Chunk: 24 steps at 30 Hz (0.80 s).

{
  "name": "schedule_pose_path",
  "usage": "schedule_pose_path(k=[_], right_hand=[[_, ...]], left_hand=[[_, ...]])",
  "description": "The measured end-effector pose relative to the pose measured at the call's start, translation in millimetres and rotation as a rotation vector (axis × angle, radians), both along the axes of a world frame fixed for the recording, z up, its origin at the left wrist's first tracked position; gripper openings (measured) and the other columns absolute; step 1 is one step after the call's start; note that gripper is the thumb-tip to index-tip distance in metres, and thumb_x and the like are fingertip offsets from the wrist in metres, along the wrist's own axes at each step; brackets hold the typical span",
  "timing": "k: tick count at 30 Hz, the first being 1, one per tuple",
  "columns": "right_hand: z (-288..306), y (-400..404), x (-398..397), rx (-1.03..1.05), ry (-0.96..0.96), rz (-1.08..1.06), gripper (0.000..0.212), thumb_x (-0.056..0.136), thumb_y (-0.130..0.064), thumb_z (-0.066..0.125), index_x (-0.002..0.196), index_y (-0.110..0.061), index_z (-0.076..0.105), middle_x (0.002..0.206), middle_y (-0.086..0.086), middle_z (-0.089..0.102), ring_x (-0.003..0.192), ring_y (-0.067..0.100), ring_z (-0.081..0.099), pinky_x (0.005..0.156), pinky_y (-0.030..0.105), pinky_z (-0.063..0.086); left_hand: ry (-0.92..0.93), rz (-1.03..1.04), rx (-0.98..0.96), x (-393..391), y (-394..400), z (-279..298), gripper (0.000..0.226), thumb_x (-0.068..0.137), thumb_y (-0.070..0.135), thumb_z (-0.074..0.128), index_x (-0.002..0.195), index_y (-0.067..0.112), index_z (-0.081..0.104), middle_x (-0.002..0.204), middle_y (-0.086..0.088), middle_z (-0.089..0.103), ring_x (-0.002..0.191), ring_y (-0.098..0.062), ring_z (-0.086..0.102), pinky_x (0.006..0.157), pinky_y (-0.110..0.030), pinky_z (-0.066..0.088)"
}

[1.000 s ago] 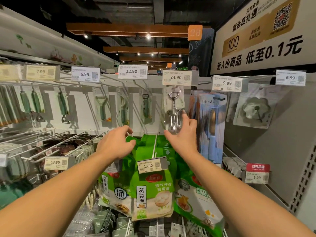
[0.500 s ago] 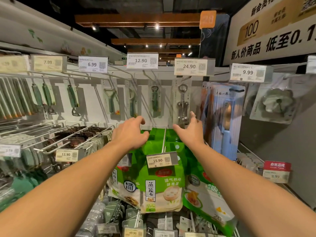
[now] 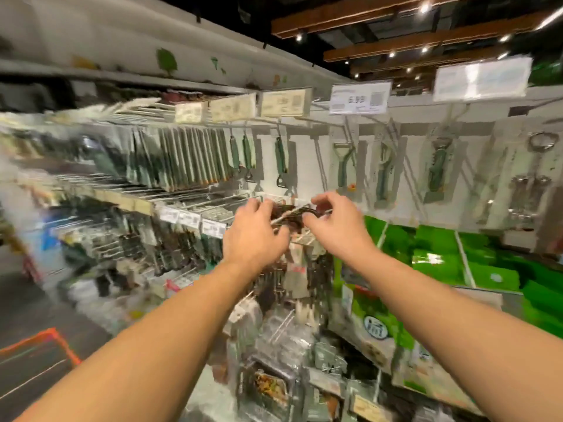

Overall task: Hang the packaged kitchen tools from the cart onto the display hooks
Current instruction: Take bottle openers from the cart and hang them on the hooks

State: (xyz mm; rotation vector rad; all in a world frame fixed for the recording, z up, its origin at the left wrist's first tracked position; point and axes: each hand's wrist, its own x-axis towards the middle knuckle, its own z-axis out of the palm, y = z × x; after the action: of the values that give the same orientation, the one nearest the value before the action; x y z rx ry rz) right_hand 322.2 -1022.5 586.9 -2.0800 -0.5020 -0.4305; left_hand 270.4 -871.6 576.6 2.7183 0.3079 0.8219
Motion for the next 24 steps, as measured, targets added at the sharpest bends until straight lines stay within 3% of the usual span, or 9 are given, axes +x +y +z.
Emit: schedule_pose_path(k=[4,7,11,16,21,24], right_hand=[[-22,126,-41,-0.014,0.084,0.291,0.035,0.088,-0.026,0.072,0.122,-0.02,0.065,0.109,-0.003,0.068,0.085,0.015,0.065,0.081,0.028,0.05],[-50,218,-84,-0.053,0.149,0.495,0.038,0.089,-0.027,0.073,0.125,-0.021,0.064,0.114,-0.004,0.065,0.084,0.014,0.064,0.083,0.027,0.048],[-90,336,-145,-0.204,0.209,0.708,0.038,0.091,-0.026,0.072,0.127,-0.017,0.065,0.12,-0.003,0.065,0.104,0.014,0.063,0.094,0.028,0.047],[-154,464,-218,-0.367,0.296,0.86,0.032,0.088,-0.019,0.076,0.117,-0.011,0.067,0.108,0.005,0.067,0.102,0.02,0.064,0.09,0.029,0.046],[-217,569,-272,-0.516,0.363,0.96,0.024,0.087,-0.024,0.078,0.106,-0.022,0.062,0.095,-0.002,0.06,0.094,0.017,0.057,0.09,0.031,0.046],[-245,613,-297,-0.603,0.434,0.991,0.021,0.086,-0.025,0.076,0.1,-0.023,0.06,0.084,-0.006,0.06,0.087,0.019,0.059,0.088,0.038,0.051]], left_hand=[[0.086,0.209,0.052,-71,120,-20,0.056,0.096,0.048,0.056,0.149,0.03,0.047,0.139,0.0,0.052,0.132,-0.028,0.051,0.094,-0.048,0.053],[0.18,0.368,0.034,-138,205,-43,0.056,0.096,0.049,0.057,0.148,0.029,0.048,0.139,-0.002,0.052,0.132,-0.029,0.052,0.096,-0.049,0.054],[0.369,0.544,-0.025,-235,306,-88,0.051,0.097,0.049,0.055,0.144,0.03,0.049,0.139,-0.001,0.052,0.131,-0.03,0.054,0.094,-0.048,0.054],[0.568,0.681,-0.131,-348,400,-163,0.053,0.097,0.05,0.053,0.145,0.03,0.046,0.141,-0.002,0.051,0.134,-0.028,0.053,0.096,-0.049,0.053],[0.612,0.782,-0.349,-431,470,-221,0.055,0.099,0.05,0.054,0.15,0.031,0.042,0.147,0.001,0.049,0.134,-0.028,0.054,0.101,-0.046,0.052],[0.623,0.871,-0.434,-464,498,-247,0.052,0.099,0.048,0.055,0.148,0.033,0.046,0.143,0.0,0.055,0.129,-0.03,0.059,0.097,-0.043,0.053]])
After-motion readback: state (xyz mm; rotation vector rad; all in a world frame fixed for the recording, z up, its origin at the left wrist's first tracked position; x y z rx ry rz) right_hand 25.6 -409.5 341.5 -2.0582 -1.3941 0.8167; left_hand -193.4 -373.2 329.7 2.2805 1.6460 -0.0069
